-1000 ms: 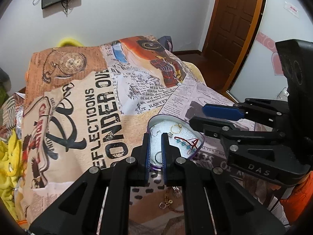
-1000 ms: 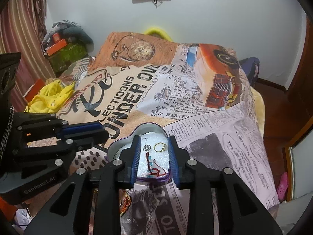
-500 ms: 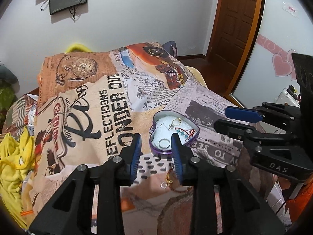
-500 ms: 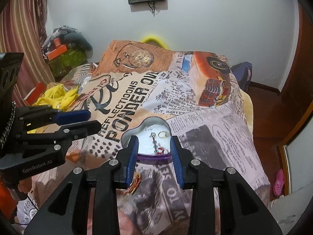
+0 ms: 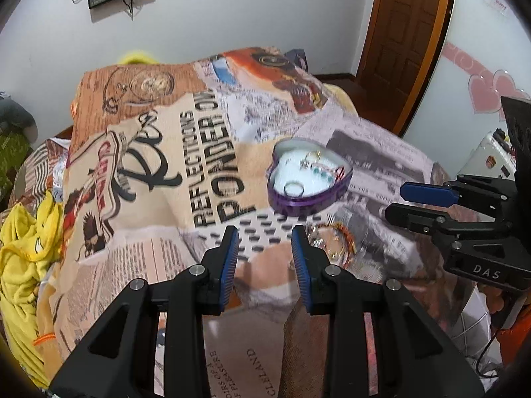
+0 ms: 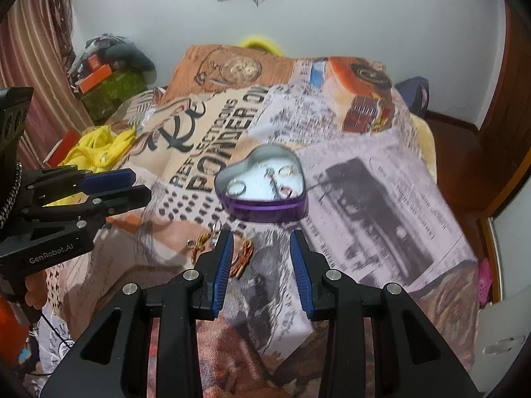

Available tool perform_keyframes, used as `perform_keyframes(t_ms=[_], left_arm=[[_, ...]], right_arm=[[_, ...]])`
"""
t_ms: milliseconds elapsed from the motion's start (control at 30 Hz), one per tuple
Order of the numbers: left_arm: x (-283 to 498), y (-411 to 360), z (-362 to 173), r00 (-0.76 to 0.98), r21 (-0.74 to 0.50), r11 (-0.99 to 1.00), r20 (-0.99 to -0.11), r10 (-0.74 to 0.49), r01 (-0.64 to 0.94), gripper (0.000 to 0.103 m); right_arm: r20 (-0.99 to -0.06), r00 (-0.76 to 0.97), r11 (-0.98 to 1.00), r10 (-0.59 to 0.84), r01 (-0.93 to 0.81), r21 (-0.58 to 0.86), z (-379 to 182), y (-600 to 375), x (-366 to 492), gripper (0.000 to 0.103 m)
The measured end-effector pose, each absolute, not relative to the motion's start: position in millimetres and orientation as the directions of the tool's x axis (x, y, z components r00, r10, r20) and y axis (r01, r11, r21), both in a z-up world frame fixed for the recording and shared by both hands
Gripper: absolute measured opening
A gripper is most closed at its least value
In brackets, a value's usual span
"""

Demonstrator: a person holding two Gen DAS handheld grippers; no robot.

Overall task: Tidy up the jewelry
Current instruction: 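Withdraw both tools from the tin toward the remaining jewelry, then grasp the silver lock charm with the right tool while the left tool grasps a small square earring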

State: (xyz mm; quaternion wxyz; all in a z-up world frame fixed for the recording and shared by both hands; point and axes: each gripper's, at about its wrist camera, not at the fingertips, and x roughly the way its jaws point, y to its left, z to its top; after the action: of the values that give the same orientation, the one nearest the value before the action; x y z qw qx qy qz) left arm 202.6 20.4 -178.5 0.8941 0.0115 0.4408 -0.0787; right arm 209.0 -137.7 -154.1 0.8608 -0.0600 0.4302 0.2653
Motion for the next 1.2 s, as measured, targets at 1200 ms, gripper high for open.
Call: perform_keyframes(t_ms=[1200], left_arm=[[211.2,22.9,-233.7,0.501,-0.127,0.967,-0.836,-0.224,0.22,0.018]], right_arm=[[-0.829,0.383,0.797,0.408,-0.592,0.119,-206.0,-77.4,218.6,0.014]])
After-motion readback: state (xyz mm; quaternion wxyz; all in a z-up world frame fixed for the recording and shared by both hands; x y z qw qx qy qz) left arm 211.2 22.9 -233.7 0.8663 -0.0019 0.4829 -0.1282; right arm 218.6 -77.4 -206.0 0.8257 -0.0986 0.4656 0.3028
